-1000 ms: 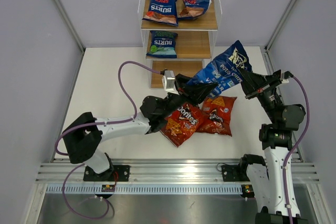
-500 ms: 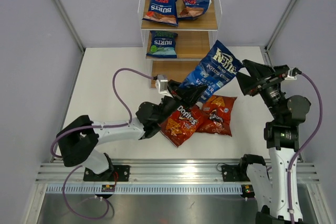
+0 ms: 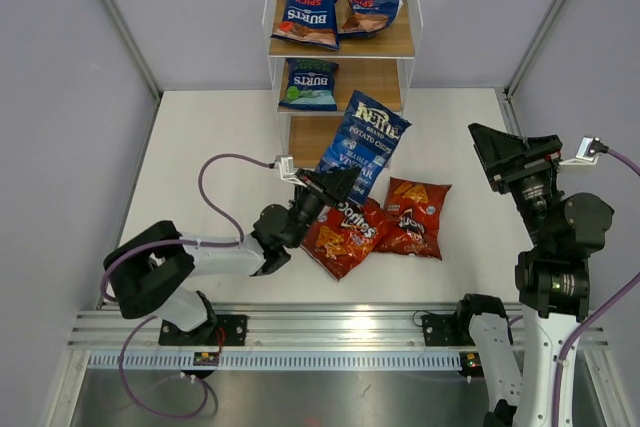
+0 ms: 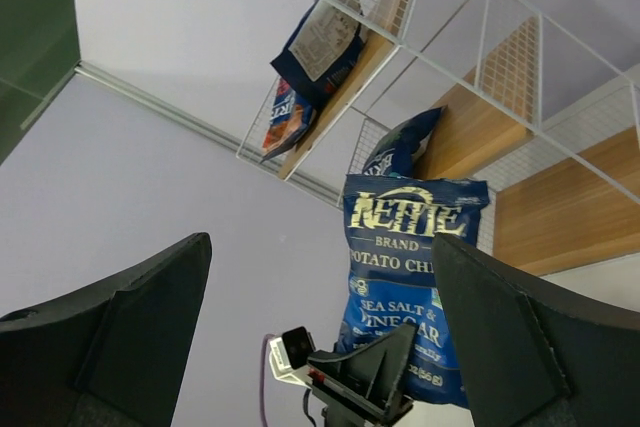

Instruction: Place and organize the chips bags onto the shelf

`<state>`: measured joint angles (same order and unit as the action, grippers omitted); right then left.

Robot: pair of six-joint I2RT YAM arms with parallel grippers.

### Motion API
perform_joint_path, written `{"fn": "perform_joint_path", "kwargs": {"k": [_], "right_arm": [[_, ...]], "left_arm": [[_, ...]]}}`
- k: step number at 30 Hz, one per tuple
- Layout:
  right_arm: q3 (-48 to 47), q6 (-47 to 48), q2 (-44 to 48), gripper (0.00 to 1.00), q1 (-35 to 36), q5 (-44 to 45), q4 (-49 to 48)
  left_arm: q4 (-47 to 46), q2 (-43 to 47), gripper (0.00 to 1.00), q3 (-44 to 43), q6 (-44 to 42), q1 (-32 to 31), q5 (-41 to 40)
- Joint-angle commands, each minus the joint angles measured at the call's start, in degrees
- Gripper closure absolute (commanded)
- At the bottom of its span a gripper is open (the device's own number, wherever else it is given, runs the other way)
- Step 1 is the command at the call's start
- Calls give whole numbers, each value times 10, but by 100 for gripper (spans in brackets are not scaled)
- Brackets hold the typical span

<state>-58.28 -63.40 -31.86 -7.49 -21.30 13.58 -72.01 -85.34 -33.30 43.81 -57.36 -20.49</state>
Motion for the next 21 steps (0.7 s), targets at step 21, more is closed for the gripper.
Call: {"fn": "perform_joint_path", "kwargs": {"k": [21], "right_arm": [[-31, 65, 21, 0, 6, 34, 49]], "left_arm": [[210, 68, 75, -105, 198, 4, -177]]}}
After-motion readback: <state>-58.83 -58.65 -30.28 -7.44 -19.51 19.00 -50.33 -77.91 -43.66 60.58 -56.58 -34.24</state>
